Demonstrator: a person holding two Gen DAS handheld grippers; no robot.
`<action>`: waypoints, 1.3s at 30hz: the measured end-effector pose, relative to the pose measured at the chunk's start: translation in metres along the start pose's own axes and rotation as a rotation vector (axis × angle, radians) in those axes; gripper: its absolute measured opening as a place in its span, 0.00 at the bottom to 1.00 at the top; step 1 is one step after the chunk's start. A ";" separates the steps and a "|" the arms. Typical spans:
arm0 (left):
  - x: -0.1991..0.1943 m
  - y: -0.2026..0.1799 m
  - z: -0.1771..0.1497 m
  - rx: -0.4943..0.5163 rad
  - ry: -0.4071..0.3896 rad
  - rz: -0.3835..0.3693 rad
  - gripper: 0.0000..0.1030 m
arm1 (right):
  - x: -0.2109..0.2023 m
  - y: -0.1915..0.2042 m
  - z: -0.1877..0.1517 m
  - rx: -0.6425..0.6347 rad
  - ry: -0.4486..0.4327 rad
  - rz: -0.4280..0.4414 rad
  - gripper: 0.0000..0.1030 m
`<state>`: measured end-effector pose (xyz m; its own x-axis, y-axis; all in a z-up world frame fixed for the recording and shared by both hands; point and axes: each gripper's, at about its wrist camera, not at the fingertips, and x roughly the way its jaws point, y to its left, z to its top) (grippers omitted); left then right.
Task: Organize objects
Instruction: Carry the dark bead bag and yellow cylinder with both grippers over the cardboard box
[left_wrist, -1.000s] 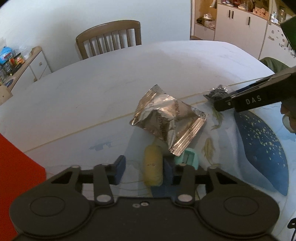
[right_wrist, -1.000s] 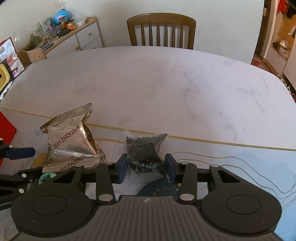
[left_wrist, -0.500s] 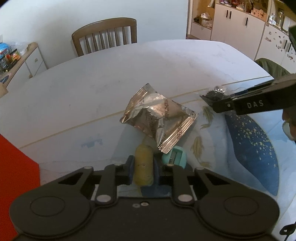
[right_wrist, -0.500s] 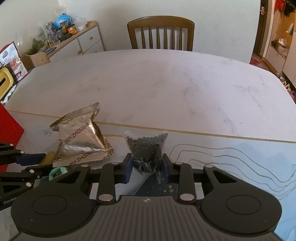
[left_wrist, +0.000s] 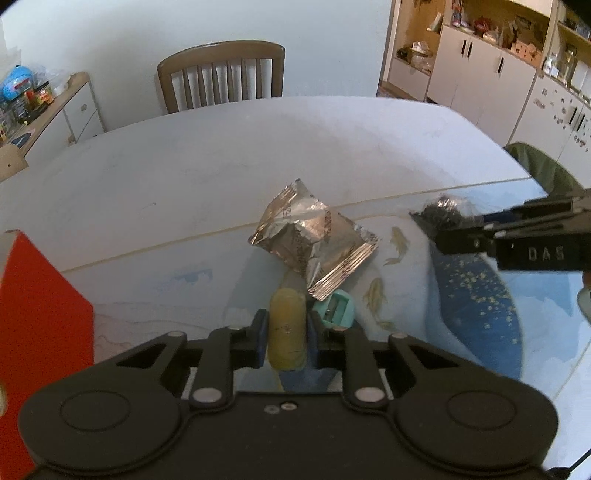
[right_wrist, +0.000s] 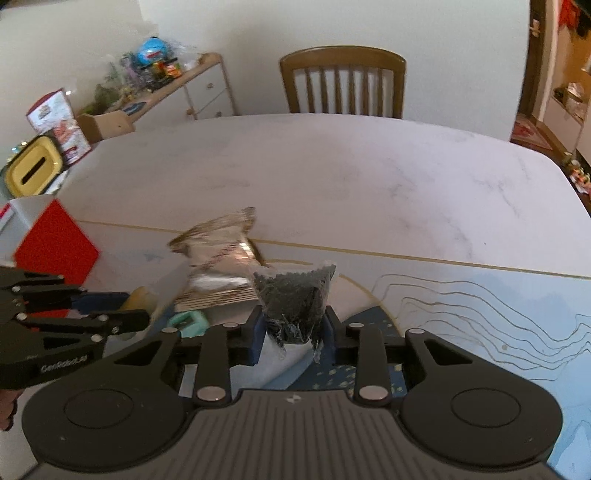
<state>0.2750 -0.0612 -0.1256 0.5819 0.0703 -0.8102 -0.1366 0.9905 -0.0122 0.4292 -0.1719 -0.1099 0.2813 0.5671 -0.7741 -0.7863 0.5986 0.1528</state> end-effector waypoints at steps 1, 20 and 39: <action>-0.005 0.000 0.000 -0.007 -0.005 -0.005 0.19 | -0.004 0.004 0.000 -0.009 -0.001 0.004 0.30; -0.093 0.039 0.000 -0.145 -0.096 -0.026 0.19 | -0.074 0.081 0.005 -0.095 -0.037 0.110 0.30; -0.169 0.142 -0.026 -0.227 -0.153 0.039 0.19 | -0.089 0.201 0.017 -0.145 -0.075 0.187 0.30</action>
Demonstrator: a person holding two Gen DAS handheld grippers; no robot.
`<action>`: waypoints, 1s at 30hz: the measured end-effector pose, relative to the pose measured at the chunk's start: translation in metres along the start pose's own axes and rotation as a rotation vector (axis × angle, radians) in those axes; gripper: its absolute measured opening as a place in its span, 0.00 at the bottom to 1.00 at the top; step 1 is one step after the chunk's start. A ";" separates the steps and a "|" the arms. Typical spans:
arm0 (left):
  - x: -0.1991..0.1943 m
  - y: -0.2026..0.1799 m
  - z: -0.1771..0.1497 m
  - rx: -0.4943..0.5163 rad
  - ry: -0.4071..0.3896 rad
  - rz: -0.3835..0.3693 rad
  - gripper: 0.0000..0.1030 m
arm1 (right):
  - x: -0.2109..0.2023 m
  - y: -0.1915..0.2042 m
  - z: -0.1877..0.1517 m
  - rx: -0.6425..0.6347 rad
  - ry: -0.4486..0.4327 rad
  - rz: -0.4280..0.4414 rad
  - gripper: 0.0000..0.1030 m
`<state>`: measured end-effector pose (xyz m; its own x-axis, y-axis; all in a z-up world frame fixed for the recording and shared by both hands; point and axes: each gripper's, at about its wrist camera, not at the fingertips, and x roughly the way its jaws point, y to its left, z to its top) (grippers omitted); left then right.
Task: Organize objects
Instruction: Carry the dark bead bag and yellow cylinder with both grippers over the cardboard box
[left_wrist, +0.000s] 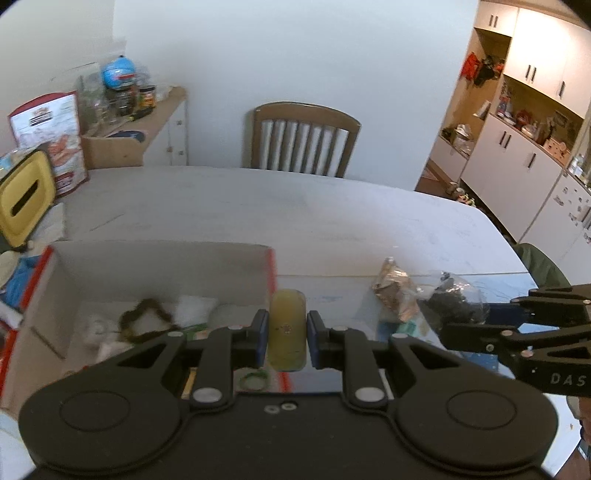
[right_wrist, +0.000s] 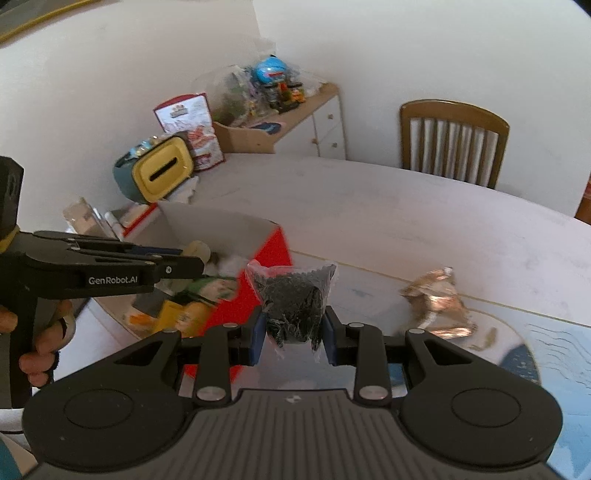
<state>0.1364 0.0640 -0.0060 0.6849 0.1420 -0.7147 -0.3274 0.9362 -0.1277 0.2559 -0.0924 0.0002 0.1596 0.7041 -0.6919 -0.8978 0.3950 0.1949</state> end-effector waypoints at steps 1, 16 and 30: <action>-0.003 0.007 0.000 -0.005 0.000 0.004 0.19 | 0.002 0.006 0.001 -0.002 -0.003 0.004 0.30; -0.024 0.096 -0.010 -0.058 0.004 0.050 0.19 | 0.055 0.093 0.024 -0.042 0.006 0.032 0.30; 0.009 0.154 -0.004 -0.024 0.061 0.088 0.19 | 0.148 0.134 0.037 -0.100 0.077 0.004 0.30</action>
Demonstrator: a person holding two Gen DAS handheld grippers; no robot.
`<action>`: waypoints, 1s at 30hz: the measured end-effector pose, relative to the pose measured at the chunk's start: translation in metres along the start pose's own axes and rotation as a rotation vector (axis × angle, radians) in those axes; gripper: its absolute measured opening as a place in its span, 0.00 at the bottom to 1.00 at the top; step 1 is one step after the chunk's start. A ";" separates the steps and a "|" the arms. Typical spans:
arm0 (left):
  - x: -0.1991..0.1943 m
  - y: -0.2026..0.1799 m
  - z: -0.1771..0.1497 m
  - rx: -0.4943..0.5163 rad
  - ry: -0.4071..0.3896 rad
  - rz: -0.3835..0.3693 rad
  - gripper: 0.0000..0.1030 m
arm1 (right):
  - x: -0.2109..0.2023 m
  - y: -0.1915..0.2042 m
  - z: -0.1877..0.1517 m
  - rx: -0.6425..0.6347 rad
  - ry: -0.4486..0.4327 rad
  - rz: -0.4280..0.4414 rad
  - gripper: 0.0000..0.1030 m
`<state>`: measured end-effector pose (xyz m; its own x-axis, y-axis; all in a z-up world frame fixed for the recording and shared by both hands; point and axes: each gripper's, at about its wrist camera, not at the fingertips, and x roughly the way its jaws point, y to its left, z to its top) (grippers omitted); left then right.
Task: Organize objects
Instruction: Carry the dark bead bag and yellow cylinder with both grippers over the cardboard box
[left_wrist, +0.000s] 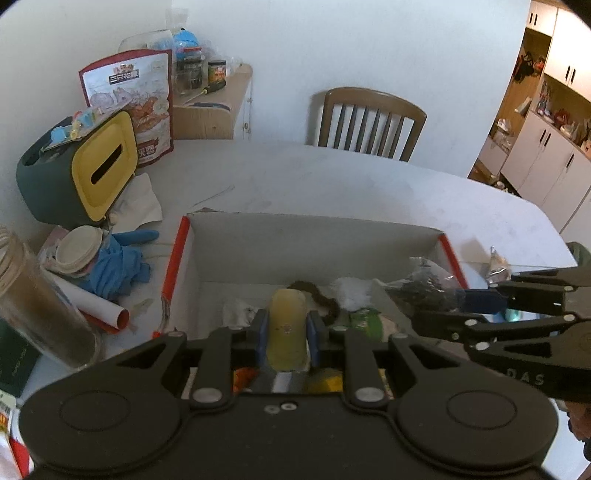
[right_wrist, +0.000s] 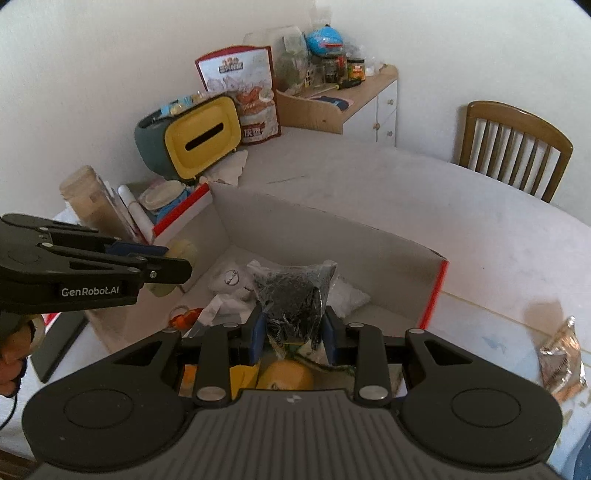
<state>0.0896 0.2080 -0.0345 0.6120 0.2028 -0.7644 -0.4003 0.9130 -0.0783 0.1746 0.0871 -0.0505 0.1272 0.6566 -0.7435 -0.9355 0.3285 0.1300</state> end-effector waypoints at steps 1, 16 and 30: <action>0.004 0.001 0.002 0.007 0.002 0.002 0.19 | 0.006 0.002 0.002 -0.003 0.006 -0.003 0.30; 0.067 0.002 0.021 0.068 0.111 0.001 0.19 | 0.073 0.006 0.014 -0.061 0.089 -0.053 0.30; 0.103 0.000 0.021 0.096 0.207 0.013 0.19 | 0.094 0.004 0.003 -0.074 0.137 -0.047 0.30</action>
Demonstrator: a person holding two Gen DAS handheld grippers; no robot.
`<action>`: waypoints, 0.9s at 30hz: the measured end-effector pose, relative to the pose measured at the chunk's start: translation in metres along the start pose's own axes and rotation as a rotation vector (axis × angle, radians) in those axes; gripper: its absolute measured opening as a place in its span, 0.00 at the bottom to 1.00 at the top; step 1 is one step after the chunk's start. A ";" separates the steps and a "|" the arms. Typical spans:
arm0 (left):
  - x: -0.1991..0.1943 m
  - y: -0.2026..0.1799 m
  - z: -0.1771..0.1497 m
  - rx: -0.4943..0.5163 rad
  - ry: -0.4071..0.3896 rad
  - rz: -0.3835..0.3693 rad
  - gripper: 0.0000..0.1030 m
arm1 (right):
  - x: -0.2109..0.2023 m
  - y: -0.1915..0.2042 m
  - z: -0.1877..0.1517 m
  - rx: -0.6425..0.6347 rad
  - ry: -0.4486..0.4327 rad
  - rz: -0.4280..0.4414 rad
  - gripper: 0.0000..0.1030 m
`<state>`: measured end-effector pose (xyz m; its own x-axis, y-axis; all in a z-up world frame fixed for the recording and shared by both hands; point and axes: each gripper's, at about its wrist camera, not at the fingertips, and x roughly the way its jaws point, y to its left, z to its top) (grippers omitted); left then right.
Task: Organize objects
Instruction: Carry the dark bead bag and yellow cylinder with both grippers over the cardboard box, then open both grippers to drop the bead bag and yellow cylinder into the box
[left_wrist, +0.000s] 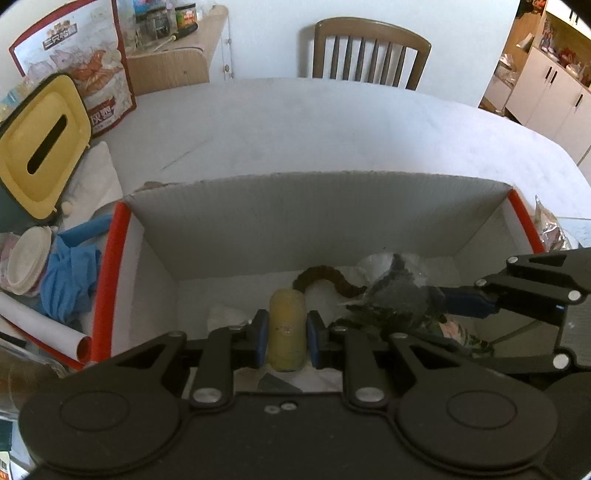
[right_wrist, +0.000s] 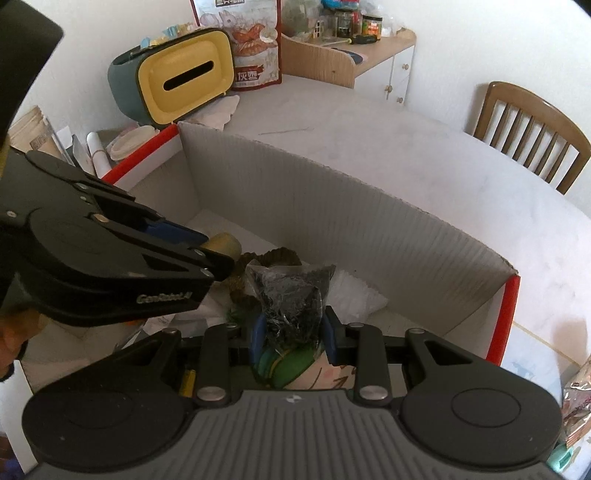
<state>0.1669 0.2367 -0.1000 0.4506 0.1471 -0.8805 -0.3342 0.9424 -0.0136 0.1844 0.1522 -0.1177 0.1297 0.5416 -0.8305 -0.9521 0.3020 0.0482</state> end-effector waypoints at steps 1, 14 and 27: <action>0.001 0.000 0.000 0.000 0.003 0.002 0.19 | 0.000 -0.001 0.000 0.003 0.001 0.005 0.30; 0.001 -0.005 -0.005 -0.015 0.025 -0.005 0.31 | -0.017 -0.008 -0.007 0.035 -0.022 0.039 0.48; -0.033 -0.024 -0.010 -0.013 -0.051 -0.011 0.48 | -0.063 -0.024 -0.019 0.057 -0.096 0.076 0.50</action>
<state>0.1514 0.2059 -0.0750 0.4958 0.1521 -0.8550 -0.3392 0.9402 -0.0295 0.1933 0.0960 -0.0770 0.0858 0.6365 -0.7665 -0.9433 0.2996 0.1432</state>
